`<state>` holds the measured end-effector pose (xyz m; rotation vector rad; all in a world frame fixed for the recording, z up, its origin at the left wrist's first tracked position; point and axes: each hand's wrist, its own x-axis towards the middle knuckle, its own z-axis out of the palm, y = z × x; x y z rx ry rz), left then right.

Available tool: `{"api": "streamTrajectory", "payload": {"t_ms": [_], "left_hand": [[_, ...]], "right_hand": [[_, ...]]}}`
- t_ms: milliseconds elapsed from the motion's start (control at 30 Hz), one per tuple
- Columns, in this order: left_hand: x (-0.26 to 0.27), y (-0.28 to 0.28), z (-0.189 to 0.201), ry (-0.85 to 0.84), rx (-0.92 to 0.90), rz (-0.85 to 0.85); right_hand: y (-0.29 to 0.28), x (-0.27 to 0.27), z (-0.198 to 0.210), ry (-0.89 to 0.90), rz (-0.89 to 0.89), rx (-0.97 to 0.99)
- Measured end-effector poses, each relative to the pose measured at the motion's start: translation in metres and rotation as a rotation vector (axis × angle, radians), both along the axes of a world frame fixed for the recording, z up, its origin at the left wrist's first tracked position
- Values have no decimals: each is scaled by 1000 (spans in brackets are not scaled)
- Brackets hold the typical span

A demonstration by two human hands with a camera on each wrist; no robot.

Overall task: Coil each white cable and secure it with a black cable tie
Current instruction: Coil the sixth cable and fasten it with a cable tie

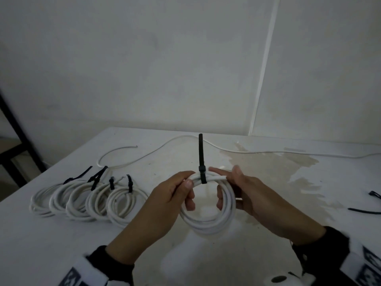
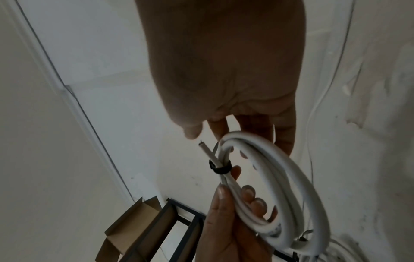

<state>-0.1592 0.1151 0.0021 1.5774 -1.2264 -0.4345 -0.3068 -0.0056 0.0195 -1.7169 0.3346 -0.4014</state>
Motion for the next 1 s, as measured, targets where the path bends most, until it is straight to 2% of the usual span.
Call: {"api": "streamTrajectory", "payload": {"t_ms": [200, 433, 700, 833, 1000], "left_hand": [[1, 3, 5, 50, 15, -5], [-1, -2, -1, 26, 43, 31], [-4, -7, 1, 22, 34, -20], [-3, -15, 4, 13, 35, 27], [3, -14, 4, -44, 19, 36]], "right_hand": [[-3, 3, 4, 18, 38, 27], [-7, 3, 5, 109, -3, -240], [-14, -1, 3, 115, -62, -229], [-16, 3, 0, 108, -132, -337], [-20, 5, 1, 55, -128, -281]]}}
